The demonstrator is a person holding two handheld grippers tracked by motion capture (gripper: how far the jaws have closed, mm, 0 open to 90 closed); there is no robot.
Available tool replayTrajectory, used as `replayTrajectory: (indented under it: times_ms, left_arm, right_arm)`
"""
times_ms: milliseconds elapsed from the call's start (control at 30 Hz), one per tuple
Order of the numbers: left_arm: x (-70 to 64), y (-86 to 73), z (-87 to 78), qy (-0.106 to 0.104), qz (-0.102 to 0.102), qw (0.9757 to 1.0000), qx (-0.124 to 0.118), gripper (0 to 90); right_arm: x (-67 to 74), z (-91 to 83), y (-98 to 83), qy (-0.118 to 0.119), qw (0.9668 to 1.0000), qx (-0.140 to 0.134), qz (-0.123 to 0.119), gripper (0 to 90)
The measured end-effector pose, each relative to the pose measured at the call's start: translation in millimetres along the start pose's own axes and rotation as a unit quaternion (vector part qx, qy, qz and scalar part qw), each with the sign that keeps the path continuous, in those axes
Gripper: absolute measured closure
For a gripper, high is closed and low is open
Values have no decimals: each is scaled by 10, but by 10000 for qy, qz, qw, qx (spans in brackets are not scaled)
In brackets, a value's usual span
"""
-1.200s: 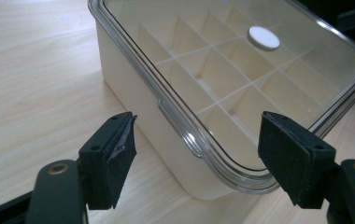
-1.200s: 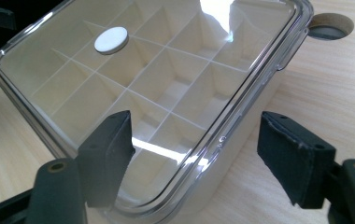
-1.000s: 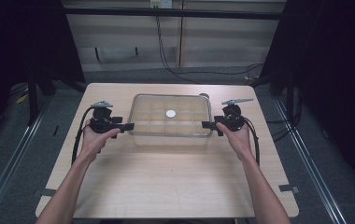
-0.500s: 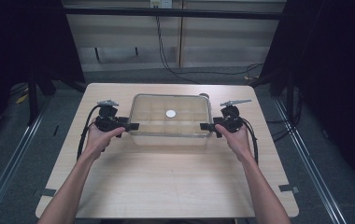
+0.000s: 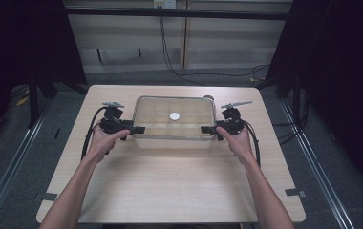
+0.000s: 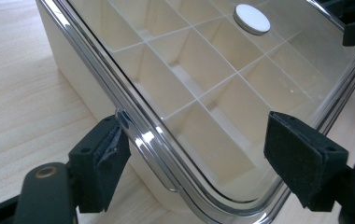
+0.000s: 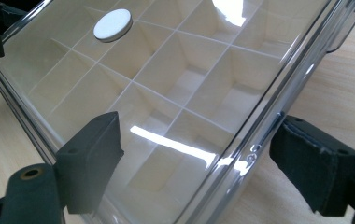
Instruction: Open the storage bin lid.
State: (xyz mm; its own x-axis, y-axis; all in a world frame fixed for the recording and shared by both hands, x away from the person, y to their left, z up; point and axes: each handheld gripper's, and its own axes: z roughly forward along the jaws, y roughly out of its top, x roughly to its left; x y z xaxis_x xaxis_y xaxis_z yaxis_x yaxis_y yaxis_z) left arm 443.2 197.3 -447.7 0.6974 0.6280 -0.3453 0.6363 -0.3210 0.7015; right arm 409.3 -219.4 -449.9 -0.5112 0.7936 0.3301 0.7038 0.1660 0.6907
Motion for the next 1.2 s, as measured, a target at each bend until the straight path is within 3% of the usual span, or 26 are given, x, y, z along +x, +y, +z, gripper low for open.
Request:
replayTrajectory:
  times_ms: [200,500,867,933,1067,1200]
  left_arm:
    - [-14,25,10,45,34,10000,58,216]
    - [-23,10,-15,72,43,10000,-53,286]
    - [-6,16,3,65,-7,10000,-64,261]
    - [-7,19,-16,175,68,9998,-54,261]
    - [17,19,-28,205,45,9998,-66,261]
    - [28,19,10,20,-80,9999,-58,268]
  right_arm:
    - [-7,11,6,7,10000,22,34,155]
    - [-11,40,26,3,9999,77,131,144]
    - [-51,26,31,33,9997,37,218,191]
    - [-48,26,33,23,9997,42,221,191]
    - [-50,27,35,32,9997,46,235,190]
    - [-47,29,39,15,9997,55,226,191]
